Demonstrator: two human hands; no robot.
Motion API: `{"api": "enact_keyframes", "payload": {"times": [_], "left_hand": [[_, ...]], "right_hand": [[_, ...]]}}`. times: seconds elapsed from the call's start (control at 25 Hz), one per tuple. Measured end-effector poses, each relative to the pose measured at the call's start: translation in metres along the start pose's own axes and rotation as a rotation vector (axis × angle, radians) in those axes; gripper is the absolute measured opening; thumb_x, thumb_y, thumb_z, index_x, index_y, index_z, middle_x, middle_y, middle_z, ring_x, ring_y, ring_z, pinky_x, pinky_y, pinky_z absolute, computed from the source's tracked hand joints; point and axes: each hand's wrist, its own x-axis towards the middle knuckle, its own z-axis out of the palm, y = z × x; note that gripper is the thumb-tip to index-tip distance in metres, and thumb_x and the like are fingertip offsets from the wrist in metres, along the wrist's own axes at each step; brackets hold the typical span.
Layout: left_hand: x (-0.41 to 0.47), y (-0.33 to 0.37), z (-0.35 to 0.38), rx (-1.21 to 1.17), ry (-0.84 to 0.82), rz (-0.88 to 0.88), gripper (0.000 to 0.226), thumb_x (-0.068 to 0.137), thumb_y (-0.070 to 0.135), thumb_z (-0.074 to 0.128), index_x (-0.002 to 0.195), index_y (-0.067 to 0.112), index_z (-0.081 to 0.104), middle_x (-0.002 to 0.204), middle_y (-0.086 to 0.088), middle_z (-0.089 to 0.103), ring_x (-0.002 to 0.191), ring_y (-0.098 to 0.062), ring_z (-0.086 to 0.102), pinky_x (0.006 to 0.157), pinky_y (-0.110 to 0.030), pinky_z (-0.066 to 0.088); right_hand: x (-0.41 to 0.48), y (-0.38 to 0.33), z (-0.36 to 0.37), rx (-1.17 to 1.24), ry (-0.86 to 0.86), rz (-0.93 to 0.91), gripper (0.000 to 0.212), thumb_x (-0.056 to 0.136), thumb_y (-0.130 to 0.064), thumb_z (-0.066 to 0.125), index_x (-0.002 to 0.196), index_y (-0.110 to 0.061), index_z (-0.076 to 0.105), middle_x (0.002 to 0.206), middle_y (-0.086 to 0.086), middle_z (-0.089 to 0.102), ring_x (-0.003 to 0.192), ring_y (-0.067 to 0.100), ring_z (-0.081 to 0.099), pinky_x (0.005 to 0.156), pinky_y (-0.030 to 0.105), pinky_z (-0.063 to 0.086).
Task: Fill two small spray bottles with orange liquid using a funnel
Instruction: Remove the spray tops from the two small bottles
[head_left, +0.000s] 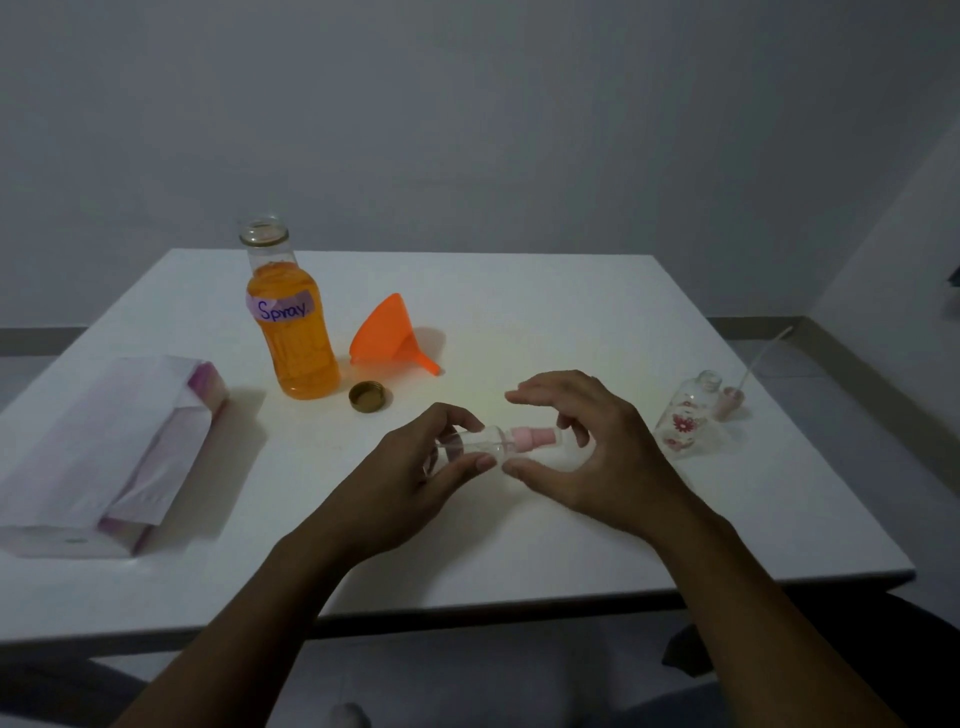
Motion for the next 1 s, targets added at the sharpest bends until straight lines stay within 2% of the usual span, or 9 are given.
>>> {"api": "enact_keyframes", "payload": {"times": [0.16, 0.28, 0.36, 0.52, 0.6, 0.68, 0.76, 0.88, 1.0], "left_hand": [[0.001, 0.0, 0.002, 0.001, 0.022, 0.034, 0.036, 0.082, 0.062, 0.046, 0.114, 0.044, 0.043, 0.1, 0.026, 0.054, 0.088, 0.002, 0.054, 0.067, -0.021, 0.052], [0.001, -0.003, 0.003, 0.03, 0.009, 0.027, 0.039, 0.081, 0.065, 0.045, 0.114, 0.044, 0.044, 0.1, 0.024, 0.055, 0.085, -0.004, 0.057, 0.069, -0.026, 0.054], [0.001, -0.006, 0.003, 0.033, -0.017, 0.008, 0.04, 0.082, 0.067, 0.043, 0.116, 0.046, 0.045, 0.097, 0.021, 0.059, 0.084, -0.004, 0.058, 0.071, -0.028, 0.055], [0.003, -0.008, 0.003, 0.003, -0.021, -0.038, 0.044, 0.089, 0.064, 0.035, 0.124, 0.043, 0.05, 0.087, 0.016, 0.066, 0.088, 0.003, 0.06, 0.076, -0.022, 0.05], [0.005, -0.008, 0.003, -0.053, 0.016, -0.073, 0.043, 0.09, 0.063, 0.033, 0.116, 0.039, 0.057, 0.09, 0.016, 0.068, 0.091, 0.004, 0.06, 0.079, -0.022, 0.047], [0.007, -0.008, 0.002, -0.115, 0.072, -0.121, 0.048, 0.089, 0.065, 0.031, 0.104, 0.033, 0.063, 0.098, 0.018, 0.068, 0.099, 0.007, 0.057, 0.085, -0.027, 0.045], [0.011, -0.006, 0.001, -0.213, 0.109, -0.185, 0.049, 0.09, 0.063, 0.034, 0.109, 0.03, 0.064, 0.097, 0.022, 0.068, 0.099, 0.012, 0.055, 0.086, -0.03, 0.044], [0.014, 0.001, 0.007, -0.363, 0.104, -0.224, 0.043, 0.087, 0.059, 0.046, 0.119, 0.032, 0.057, 0.099, 0.022, 0.071, 0.098, 0.009, 0.06, 0.084, -0.03, 0.047], [0.018, 0.009, 0.024, -0.357, 0.103, -0.2, 0.044, 0.081, 0.056, 0.058, 0.118, 0.032, 0.053, 0.107, 0.014, 0.071, 0.095, -0.002, 0.066, 0.085, -0.033, 0.054]], "right_hand": [[0.003, -0.002, -0.002, 0.117, 0.031, 0.243, 0.024, 0.096, -0.044, 0.059, 0.108, -0.03, 0.074, 0.1, -0.015, 0.071, 0.079, -0.002, 0.059, 0.065, 0.011, 0.042], [0.002, 0.002, 0.0, 0.188, -0.085, 0.329, 0.02, 0.094, -0.039, 0.065, 0.096, -0.025, 0.079, 0.081, -0.009, 0.076, 0.069, -0.001, 0.065, 0.064, 0.017, 0.049], [-0.001, 0.005, -0.004, 0.201, -0.067, 0.273, 0.014, 0.087, -0.025, 0.076, 0.1, -0.024, 0.078, 0.088, -0.011, 0.076, 0.081, 0.003, 0.068, 0.071, 0.017, 0.053], [-0.001, 0.015, -0.013, -0.013, 0.072, 0.085, 0.031, 0.08, -0.009, 0.082, 0.107, -0.022, 0.076, 0.102, -0.013, 0.073, 0.096, 0.006, 0.063, 0.081, 0.014, 0.048], [0.0, 0.022, -0.013, -0.169, 0.147, 0.038, 0.034, 0.079, -0.005, 0.081, 0.11, -0.019, 0.076, 0.104, -0.008, 0.074, 0.1, 0.011, 0.058, 0.086, 0.021, 0.045], [0.0, 0.03, -0.014, -0.246, 0.25, 0.014, 0.029, 0.082, -0.003, 0.079, 0.109, -0.012, 0.077, 0.102, -0.001, 0.076, 0.097, 0.019, 0.059, 0.081, 0.032, 0.052], [0.001, 0.031, -0.016, -0.186, 0.351, 0.095, 0.023, 0.087, -0.007, 0.075, 0.11, -0.01, 0.076, 0.101, 0.002, 0.076, 0.091, 0.018, 0.064, 0.074, 0.037, 0.059], [0.005, 0.033, -0.015, -0.003, 0.394, 0.267, 0.017, 0.092, -0.018, 0.072, 0.109, -0.015, 0.074, 0.094, -0.005, 0.075, 0.081, -0.002, 0.068, 0.069, 0.013, 0.056], [0.008, 0.036, -0.005, 0.029, 0.379, 0.348, 0.012, 0.092, -0.024, 0.072, 0.102, -0.018, 0.072, 0.083, -0.012, 0.073, 0.074, -0.009, 0.067, 0.063, 0.007, 0.052]]}}
